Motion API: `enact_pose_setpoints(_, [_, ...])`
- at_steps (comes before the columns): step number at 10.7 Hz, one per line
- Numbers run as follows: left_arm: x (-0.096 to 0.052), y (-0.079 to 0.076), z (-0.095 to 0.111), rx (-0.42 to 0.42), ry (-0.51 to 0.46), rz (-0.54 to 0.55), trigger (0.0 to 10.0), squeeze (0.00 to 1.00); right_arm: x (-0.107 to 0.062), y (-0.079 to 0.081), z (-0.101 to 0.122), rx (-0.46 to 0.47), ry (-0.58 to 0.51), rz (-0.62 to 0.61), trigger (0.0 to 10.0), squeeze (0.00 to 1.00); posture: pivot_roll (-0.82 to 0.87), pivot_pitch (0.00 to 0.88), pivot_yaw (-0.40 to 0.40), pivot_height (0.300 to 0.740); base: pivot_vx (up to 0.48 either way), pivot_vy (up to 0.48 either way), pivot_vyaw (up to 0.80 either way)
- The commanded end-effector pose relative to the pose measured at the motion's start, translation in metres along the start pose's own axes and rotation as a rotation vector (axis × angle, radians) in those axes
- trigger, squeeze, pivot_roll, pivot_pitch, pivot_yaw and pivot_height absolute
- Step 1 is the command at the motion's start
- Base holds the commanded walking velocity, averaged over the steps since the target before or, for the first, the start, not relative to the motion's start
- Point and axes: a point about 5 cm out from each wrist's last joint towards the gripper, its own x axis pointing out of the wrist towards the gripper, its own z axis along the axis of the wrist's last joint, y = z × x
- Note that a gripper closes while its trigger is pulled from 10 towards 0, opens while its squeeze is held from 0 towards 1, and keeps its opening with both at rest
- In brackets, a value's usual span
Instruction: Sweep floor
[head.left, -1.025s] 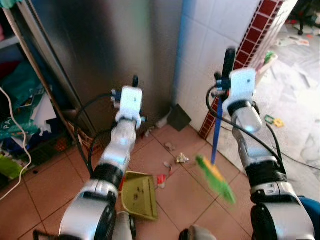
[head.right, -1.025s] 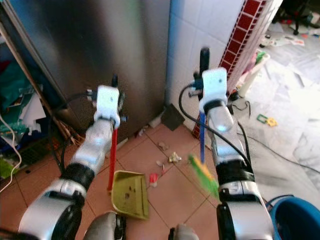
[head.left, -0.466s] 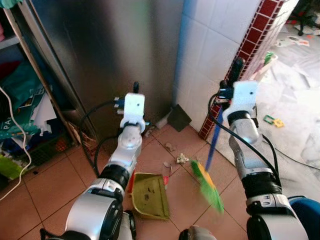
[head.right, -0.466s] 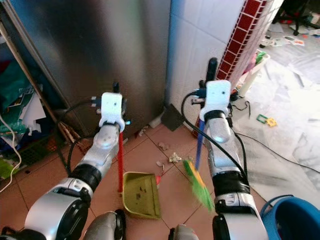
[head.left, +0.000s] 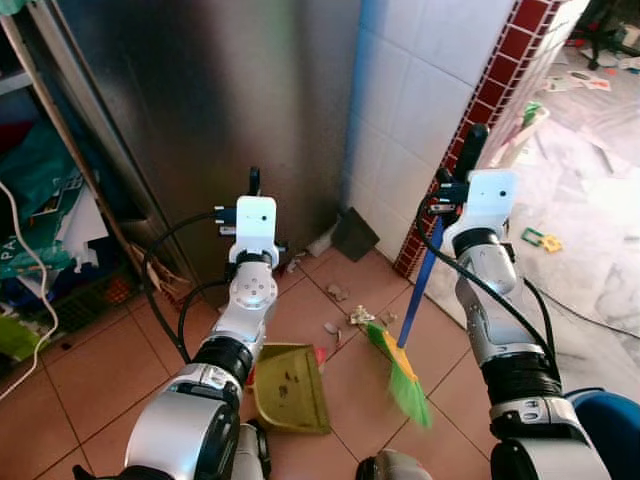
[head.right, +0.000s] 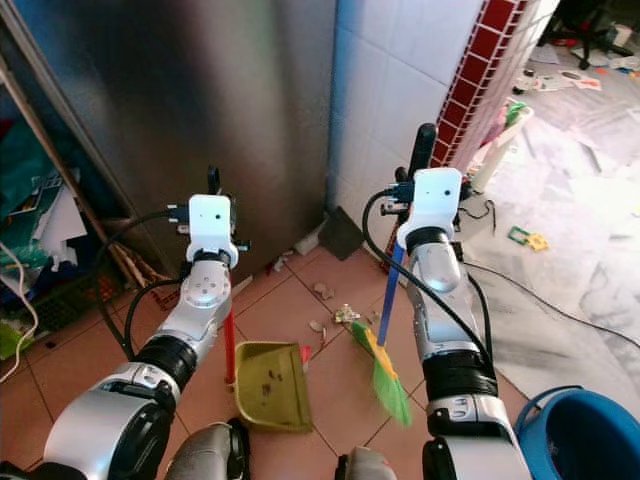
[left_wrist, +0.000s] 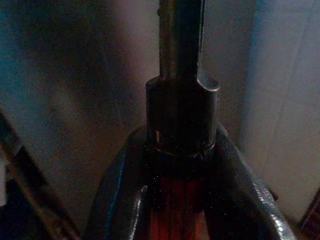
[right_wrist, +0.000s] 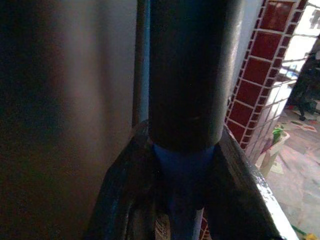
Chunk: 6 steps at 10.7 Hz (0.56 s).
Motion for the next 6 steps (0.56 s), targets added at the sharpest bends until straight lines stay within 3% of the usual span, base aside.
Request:
enact_pose_setpoints(1, [0.003,-0.006,0.014,-0.037,-0.073,-0.023,10.0,0.00,0.002,-0.004,0.007,-0.014,-0.024,-0.006,10.0,0.00,-0.13,0.103,-0.042,0.740,0.000,0.000,0.00])
enact_pose_setpoints(2, [0.003,-0.007,0.016,-0.041,-0.082,-0.031,10.0,0.00,0.002,-0.004,0.007,-0.015,-0.023,-0.006,10.0,0.00,-0.13,0.103,-0.042,0.740,0.000,0.000,0.00])
enact_pose_setpoints(3, [0.004,-0.024,0.032,-0.135,-0.138,-0.140,10.0,0.00,0.004,-0.004,0.008,-0.022,-0.029,-0.011,10.0,0.00,-0.12,0.096,-0.043,0.740,0.000,0.000,0.00])
enact_pose_setpoints(4, [0.004,-0.030,0.037,-0.153,-0.151,-0.173,10.0,0.00,0.006,-0.003,0.009,-0.024,-0.034,-0.013,10.0,0.00,-0.12,0.091,-0.044,0.740,0.000,0.000,0.00])
enact_pose_setpoints(6, [0.009,-0.026,0.059,-0.167,-0.227,-0.162,10.0,0.00,0.009,-0.001,0.013,-0.030,-0.049,-0.009,10.0,0.00,-0.11,0.081,-0.045,0.740,0.000,0.000,0.00])
